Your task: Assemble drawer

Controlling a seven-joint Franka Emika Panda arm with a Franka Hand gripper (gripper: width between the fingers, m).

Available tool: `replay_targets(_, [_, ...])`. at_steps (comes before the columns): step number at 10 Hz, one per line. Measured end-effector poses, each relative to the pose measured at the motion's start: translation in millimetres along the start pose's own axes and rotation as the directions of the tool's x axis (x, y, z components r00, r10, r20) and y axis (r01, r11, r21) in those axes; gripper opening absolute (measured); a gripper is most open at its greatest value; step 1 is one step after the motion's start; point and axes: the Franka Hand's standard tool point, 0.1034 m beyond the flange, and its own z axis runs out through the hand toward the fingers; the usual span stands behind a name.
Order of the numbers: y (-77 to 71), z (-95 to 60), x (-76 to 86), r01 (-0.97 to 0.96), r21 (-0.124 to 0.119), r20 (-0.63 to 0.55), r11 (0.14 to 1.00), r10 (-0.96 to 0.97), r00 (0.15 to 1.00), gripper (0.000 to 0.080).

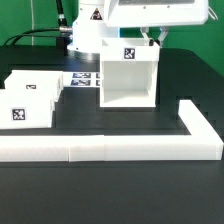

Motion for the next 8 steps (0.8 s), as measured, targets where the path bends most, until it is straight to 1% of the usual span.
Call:
replay_targets(1, [3.1,0.8,20.7,0.009,0.006,-0.011,1.0,-0.009,1.0,0.0038])
replay_targets(2, [6.0,0.3,45.2,0.016,0.012,-0.031,1.0,-0.016,0.999,0.0038])
replay_targets(4, [9.0,-0.1,83.3,0.012,0.021,-0.065,1.0,-0.011,0.998,0.0038])
replay_targets(5, [10.8,-0.6,107.5,0.019,0.024,-0.092,1.0,-0.017,0.996,0.0038])
replay_targets(7, [15.2,-1.9,138.6,0.045,0.023,-0.138,0.999,-0.042,0.99,0.0038])
replay_targets(8, [14.1,-2.2,137.9,0.047,0.023,-0.141,0.999,-0.043,0.989,0.0038])
